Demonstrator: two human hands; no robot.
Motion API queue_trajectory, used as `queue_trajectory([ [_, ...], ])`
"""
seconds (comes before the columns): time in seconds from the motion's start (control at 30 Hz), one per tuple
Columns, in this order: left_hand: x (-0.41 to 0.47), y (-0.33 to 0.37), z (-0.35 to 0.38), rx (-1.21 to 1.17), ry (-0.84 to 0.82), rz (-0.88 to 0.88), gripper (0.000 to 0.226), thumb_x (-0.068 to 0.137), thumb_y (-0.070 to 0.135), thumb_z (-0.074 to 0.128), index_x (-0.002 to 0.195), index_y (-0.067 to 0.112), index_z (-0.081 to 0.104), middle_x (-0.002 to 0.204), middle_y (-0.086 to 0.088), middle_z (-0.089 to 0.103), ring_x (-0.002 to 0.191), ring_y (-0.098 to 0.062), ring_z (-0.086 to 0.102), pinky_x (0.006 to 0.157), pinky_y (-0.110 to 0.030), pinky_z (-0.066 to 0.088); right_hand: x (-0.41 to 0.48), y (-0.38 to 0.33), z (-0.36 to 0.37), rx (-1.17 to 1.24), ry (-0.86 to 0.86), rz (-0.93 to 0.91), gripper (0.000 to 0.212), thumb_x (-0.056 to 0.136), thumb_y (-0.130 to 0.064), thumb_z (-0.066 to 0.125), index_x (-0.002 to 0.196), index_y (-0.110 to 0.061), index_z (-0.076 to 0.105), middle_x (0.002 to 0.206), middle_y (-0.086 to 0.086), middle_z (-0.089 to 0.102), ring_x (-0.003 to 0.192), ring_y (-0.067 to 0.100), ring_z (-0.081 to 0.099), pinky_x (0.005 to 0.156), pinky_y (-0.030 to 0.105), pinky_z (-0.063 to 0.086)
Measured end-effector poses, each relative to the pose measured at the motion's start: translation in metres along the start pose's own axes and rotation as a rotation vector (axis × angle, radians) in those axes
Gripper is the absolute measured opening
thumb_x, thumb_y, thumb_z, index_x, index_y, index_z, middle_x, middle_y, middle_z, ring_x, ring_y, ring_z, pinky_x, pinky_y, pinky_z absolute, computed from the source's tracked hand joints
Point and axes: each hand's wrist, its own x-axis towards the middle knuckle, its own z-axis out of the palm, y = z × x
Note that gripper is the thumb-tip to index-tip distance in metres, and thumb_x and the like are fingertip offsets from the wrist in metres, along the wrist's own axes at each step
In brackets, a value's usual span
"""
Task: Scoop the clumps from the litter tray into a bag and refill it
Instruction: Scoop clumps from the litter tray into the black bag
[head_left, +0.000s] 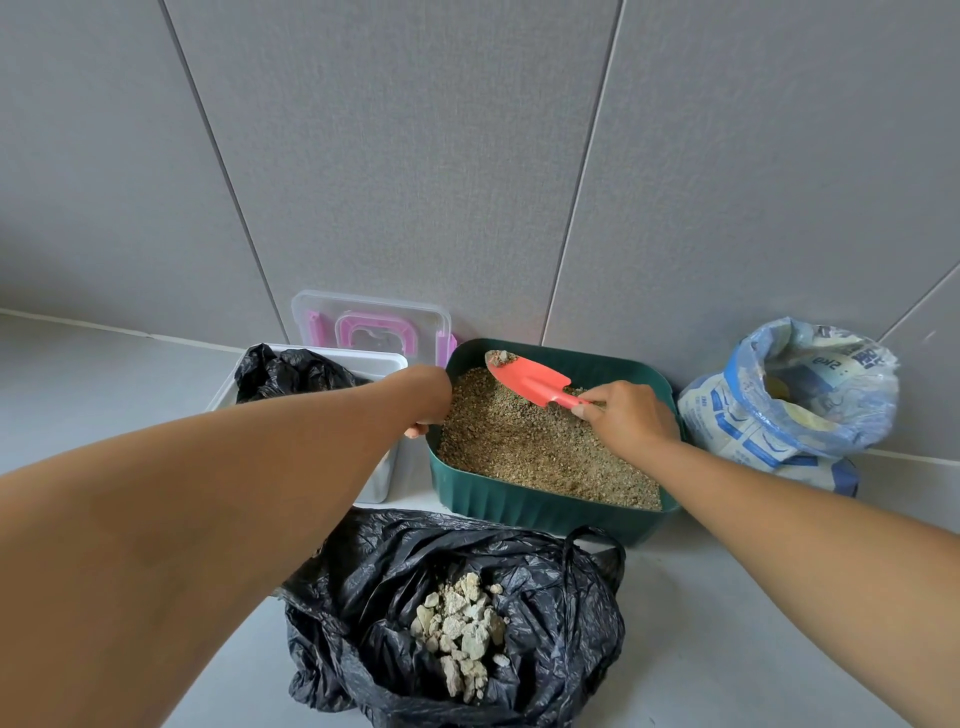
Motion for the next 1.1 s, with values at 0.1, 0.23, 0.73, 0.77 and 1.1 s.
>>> queue_trajectory([
  [0.1, -0.005, -0.001, 0.001, 0.044, 0.032, -0.038, 0.022, 0.098, 0.014, 0.047, 0.079, 0.007, 0.053, 0.030, 0.003, 0.048, 0.042, -0.013, 0.044, 0.051, -0.018, 0.043, -0.005, 0.001, -0.007, 0.023, -0.009, -0.060, 0.021, 0.094, -0.041, 0.060, 0.110, -0.036, 0.073, 0.066, -0.013, 0.060, 0.057, 0.013, 0.053, 0.048, 0.026, 0.035],
  [0.23, -0.012, 0.000, 0.001, 0.062, 0.026, -0.022, 0.025, 0.098, 0.013, 0.047, 0.074, 0.005, 0.049, 0.051, -0.003, 0.052, 0.041, -0.014, 0.044, 0.047, -0.019, 0.039, -0.021, 0.004, -0.019, 0.047, -0.044, -0.171, 0.022, 0.093, -0.043, 0.061, 0.110, -0.038, 0.072, 0.072, -0.013, 0.064, 0.057, 0.009, 0.055, 0.054, 0.027, 0.041],
  [0.73, -0.018, 0.004, -0.001, 0.081, -0.005, -0.050, 0.043, 0.100, 0.021, 0.047, 0.061, 0.007, 0.040, 0.022, 0.002, 0.039, 0.019, -0.010, 0.036, 0.045, -0.017, 0.036, -0.054, 0.054, -0.036, -0.179, 0.125, -0.793, 0.035, 0.088, -0.054, 0.048, 0.111, -0.041, 0.071, 0.079, -0.014, 0.058, 0.072, 0.010, 0.058, 0.052, 0.029, 0.048],
  [0.77, -0.016, 0.003, 0.000, 0.102, 0.008, -0.041, 0.043, 0.101, 0.022, 0.046, 0.060, 0.008, 0.041, 0.021, 0.003, 0.039, 0.024, -0.010, 0.039, 0.049, -0.018, 0.038, -0.053, 0.055, -0.037, -0.185, 0.140, -0.781, 0.034, 0.088, -0.053, 0.049, 0.112, -0.041, 0.070, 0.081, -0.013, 0.059, 0.073, 0.012, 0.060, 0.054, 0.029, 0.049],
  [1.1, -0.006, 0.000, 0.006, 0.234, 0.094, 0.008, 0.025, 0.095, 0.014, 0.053, 0.073, 0.008, 0.062, 0.050, 0.002, 0.051, 0.041, -0.010, 0.044, 0.072, -0.022, 0.047, -0.034, 0.040, -0.051, -0.455, -0.083, -0.027, 0.030, 0.098, -0.046, 0.049, 0.098, -0.023, 0.069, 0.088, 0.003, 0.059, 0.077, 0.027, 0.053, 0.063, 0.031, 0.038],
])
